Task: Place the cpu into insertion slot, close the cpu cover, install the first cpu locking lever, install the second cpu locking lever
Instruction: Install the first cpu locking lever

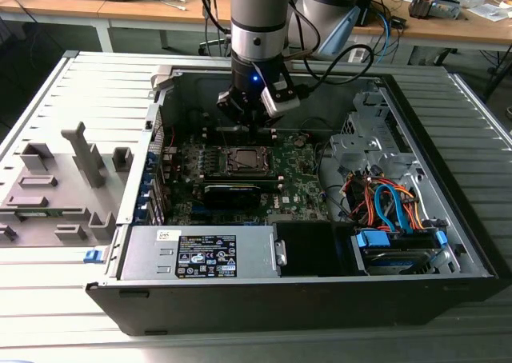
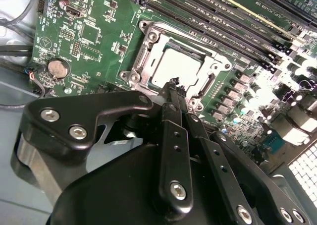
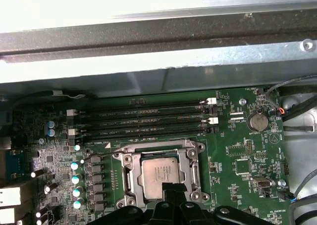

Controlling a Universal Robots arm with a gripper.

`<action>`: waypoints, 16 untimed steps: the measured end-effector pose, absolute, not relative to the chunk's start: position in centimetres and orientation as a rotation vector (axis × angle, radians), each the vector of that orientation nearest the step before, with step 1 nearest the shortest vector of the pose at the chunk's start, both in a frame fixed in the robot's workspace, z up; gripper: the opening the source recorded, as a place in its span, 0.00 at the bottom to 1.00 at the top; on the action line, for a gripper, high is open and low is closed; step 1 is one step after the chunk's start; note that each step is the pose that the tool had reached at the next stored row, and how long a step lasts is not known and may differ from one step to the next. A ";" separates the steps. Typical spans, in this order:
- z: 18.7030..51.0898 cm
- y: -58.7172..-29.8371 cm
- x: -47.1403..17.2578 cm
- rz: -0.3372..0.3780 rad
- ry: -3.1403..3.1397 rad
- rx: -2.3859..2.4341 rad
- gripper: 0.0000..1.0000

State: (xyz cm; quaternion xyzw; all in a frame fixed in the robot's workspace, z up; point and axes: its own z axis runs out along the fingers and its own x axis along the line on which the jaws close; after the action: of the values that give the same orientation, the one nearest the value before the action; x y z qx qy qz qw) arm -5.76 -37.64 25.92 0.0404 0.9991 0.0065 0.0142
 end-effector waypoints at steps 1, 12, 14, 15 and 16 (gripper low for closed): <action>26.0 -37.6 -5.8 0.020 3.111 0.126 0.11; 26.2 -37.7 -5.8 0.021 3.111 0.126 0.11; 26.2 -37.7 -5.8 0.022 3.111 0.126 0.11; 26.2 -37.7 -5.8 0.022 3.111 0.126 0.11; 26.2 -37.7 -5.8 0.022 3.111 0.126 0.11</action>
State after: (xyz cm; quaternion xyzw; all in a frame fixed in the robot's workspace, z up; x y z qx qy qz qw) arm -5.79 -37.66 26.24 0.0404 0.9991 0.0072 0.0141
